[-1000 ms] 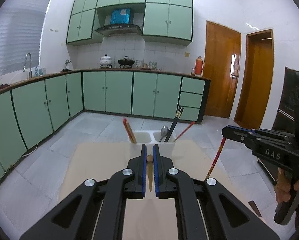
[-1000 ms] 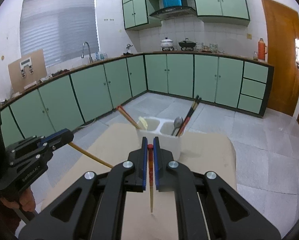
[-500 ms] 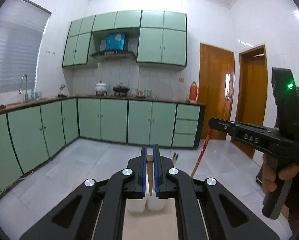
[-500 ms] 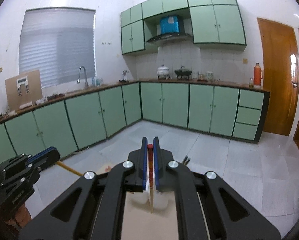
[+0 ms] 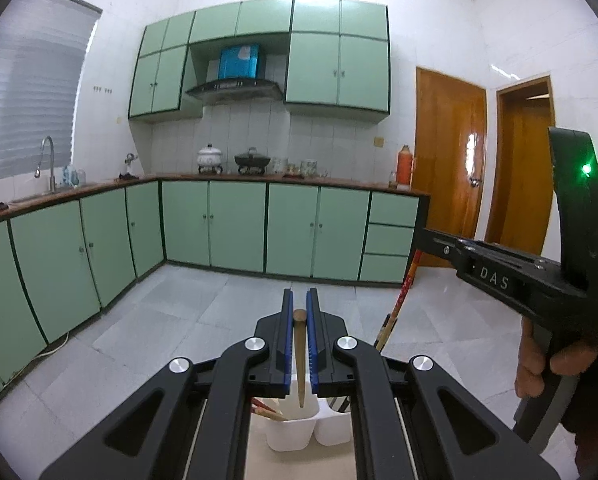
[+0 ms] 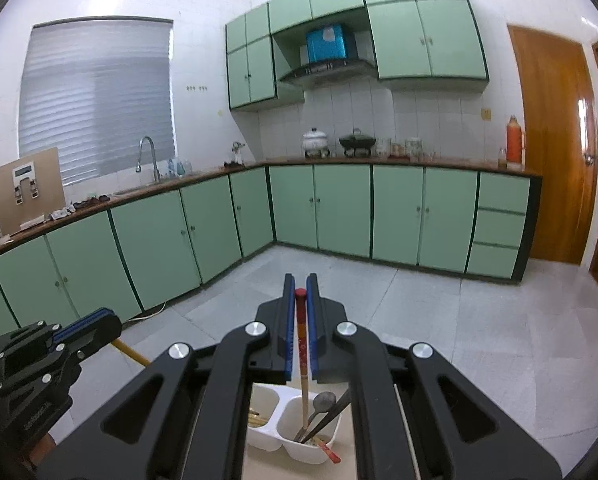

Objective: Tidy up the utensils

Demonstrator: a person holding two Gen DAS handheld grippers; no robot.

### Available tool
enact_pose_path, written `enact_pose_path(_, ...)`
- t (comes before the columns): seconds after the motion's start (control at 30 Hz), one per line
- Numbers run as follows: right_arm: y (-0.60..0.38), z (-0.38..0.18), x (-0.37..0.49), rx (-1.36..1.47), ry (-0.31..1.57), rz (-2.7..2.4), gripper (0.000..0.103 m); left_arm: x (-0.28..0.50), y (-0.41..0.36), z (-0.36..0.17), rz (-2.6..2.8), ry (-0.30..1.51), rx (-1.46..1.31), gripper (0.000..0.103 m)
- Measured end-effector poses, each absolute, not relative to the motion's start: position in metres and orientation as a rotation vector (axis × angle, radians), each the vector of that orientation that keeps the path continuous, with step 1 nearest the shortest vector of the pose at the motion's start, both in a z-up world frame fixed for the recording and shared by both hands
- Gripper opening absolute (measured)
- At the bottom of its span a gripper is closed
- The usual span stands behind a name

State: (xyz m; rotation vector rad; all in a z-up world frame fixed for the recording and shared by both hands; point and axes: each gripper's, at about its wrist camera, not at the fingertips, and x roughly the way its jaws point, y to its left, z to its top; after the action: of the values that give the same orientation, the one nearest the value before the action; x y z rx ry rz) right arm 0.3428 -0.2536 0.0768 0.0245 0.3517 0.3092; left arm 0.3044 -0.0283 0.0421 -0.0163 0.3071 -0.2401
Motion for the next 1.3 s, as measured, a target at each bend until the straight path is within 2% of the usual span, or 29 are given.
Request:
enact_pose_path(0.23,-0.25,0.036,0.364,0.023,0.457,0.314,0.007,0.337,-0.036,0.015,-0.233,0.395,0.006,0.006)
enact_pose_path(0.37,-0.257,0.028,0.355,0.038,0.462,0.292,0.023,0.335,-0.032,0.014,-0.221,0.387,0.002,0.013)
enact_pose_path(0.4,-0.259,0.029,0.35,0.044,0.457,0.286,0.024,0.334,-0.031,0.015,-0.22,0.384,0.0,0.013)
enact_pose_path(0.43,-0.26,0.029,0.345,0.047,0.451,0.282,0.026,0.331,-0.029,0.016,-0.218,0.381,-0.005,0.016)
enact_pose_path(0.5,-0.266,0.032,0.334,0.052,0.434,0.265,0.035,0.325,-0.025,0.019,-0.208,0.371,-0.01,0.028)
enact_pose_path(0.57,-0.272,0.035,0.318,0.058,0.414,0.249,0.043,0.316,-0.024,0.023,-0.198,0.352,-0.007,0.044)
enact_pose_path(0.7,-0.283,0.033,0.279,0.06,0.384,0.195,0.07,0.288,-0.019,0.029,-0.18,0.314,-0.001,0.059)
enact_pose_path(0.8,-0.291,0.026,0.247,0.078,0.373,0.168,0.084,0.264,-0.015,0.028,-0.177,0.304,-0.019,0.069)
enact_pose_path(0.87,-0.296,0.018,0.227,0.102,0.382,0.143,0.089,0.246,-0.013,0.025,-0.17,0.3,-0.026,0.076)
enact_pose_path(1.17,-0.297,-0.01,0.165,0.16,0.446,0.127,0.097,0.187,-0.009,0.005,-0.129,0.335,-0.011,0.089)
enact_pose_path(1.3,-0.283,-0.012,0.141,0.105,0.456,0.145,0.097,0.169,-0.005,-0.001,-0.129,0.355,-0.014,0.093)
